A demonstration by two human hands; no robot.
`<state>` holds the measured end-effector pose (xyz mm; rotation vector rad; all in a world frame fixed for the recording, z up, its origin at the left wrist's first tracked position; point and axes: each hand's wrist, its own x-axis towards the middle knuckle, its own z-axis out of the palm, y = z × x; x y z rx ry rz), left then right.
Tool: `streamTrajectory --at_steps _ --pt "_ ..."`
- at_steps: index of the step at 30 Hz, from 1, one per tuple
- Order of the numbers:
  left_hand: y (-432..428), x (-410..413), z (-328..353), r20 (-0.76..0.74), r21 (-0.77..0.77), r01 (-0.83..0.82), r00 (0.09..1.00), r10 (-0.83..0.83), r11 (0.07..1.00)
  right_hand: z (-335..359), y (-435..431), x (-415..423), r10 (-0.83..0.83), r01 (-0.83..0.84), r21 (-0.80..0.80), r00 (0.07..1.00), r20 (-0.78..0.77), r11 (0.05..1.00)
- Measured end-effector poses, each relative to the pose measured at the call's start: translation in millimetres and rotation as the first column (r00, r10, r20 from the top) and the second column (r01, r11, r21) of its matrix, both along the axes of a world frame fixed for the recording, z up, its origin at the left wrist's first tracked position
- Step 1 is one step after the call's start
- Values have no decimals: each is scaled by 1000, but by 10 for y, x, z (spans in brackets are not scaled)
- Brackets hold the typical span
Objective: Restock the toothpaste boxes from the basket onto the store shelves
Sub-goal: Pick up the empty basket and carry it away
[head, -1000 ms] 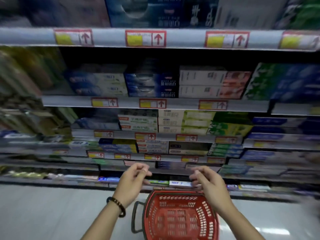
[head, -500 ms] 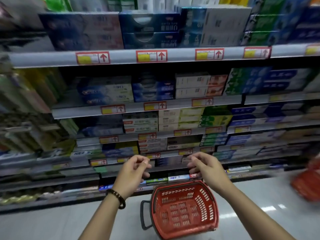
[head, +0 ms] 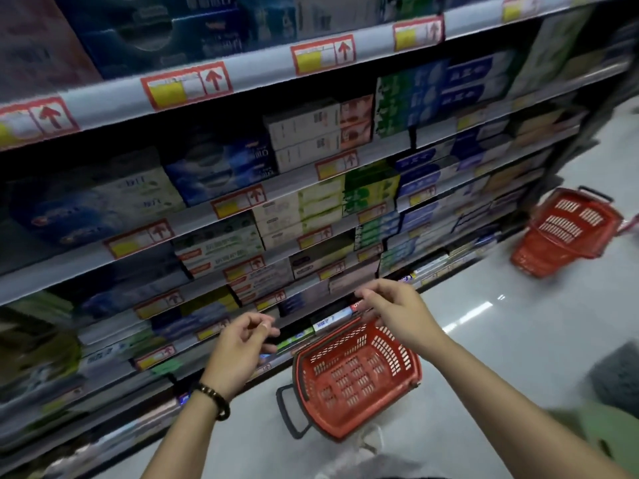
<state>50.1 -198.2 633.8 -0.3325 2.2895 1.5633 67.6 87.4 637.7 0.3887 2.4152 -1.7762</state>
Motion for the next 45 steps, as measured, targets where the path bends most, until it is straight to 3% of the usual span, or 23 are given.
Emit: streamTrajectory --at_steps 5,11,19,26,34,40,45 --pt "105 -170 130 14 24 -9 1000 8 1000 -159 105 -226 -36 38 -57 999 37 998" --pt "47 -539 75 5 -19 24 1000 -24 1000 -284 108 -502 -21 22 -19 999 32 1000" --pt "-55 -1231 -217 56 20 254 965 -255 967 -384 -132 -489 -231 233 -31 971 56 972" --pt "-112 -1703 -561 114 83 603 786 -608 794 -528 -771 -99 -594 602 -28 794 125 798" --pt "-126 -1699 -1042 225 51 759 624 -748 649 -862 -1290 461 -777 789 6 603 180 614" --pt "-252 -1569 -1458 259 -2 754 634 -729 656 -1546 -1336 799 -801 845 -41 521 295 534" --pt "-142 -1732 -2205 250 -50 748 651 -717 662 -2388 -1315 815 -816 884 -52 451 361 466"
